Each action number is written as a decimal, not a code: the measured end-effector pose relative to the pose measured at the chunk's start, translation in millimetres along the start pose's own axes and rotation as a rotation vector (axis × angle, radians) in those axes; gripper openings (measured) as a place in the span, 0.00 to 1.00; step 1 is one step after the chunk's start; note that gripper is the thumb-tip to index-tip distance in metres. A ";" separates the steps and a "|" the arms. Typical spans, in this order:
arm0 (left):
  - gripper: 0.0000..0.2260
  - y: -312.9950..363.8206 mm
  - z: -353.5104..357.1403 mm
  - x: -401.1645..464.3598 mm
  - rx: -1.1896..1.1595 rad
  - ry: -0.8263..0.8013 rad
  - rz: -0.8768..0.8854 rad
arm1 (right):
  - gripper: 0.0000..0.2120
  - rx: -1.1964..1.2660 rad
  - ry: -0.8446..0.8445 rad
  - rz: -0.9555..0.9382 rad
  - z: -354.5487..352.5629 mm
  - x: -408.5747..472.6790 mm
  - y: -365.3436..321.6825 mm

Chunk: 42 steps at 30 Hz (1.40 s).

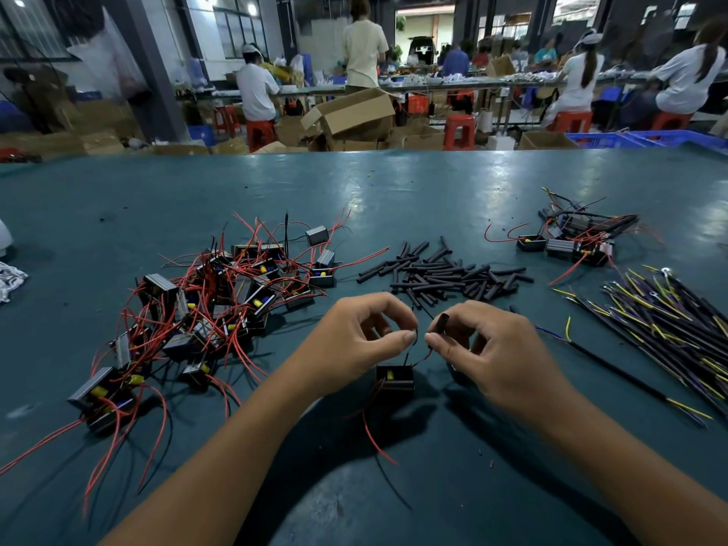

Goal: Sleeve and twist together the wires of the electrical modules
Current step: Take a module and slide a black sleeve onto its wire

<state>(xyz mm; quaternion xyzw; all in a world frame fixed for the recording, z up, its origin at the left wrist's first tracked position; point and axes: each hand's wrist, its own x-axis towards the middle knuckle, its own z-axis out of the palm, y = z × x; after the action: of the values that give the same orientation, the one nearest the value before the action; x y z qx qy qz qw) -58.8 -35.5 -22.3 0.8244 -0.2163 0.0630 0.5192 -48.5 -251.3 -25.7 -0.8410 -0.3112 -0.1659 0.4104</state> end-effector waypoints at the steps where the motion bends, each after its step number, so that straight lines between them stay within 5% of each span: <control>1: 0.05 2.2 2.0 -0.3 -0.031 0.016 0.027 | 0.05 -0.012 -0.004 0.002 0.8 0.5 -0.5; 6: 0.07 4.0 18.9 1.1 -0.021 0.086 0.078 | 0.08 -0.015 -0.027 0.009 3.3 1.6 -1.8; 13: 0.03 1.5 23.2 -0.7 -0.104 0.126 0.024 | 0.02 -0.252 -0.311 0.077 -14.4 -0.9 14.2; 42: 0.02 -8.4 22.2 -0.4 -0.056 -0.019 0.017 | 0.04 -0.202 -0.306 0.021 -12.2 -4.5 11.5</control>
<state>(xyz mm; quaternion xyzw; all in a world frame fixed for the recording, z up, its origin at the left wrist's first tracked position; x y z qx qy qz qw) -58.4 -51.8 -39.5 0.8084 -0.2297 0.0534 0.5393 -44.7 -268.1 -27.4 -0.8966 -0.3428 -0.0621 0.2736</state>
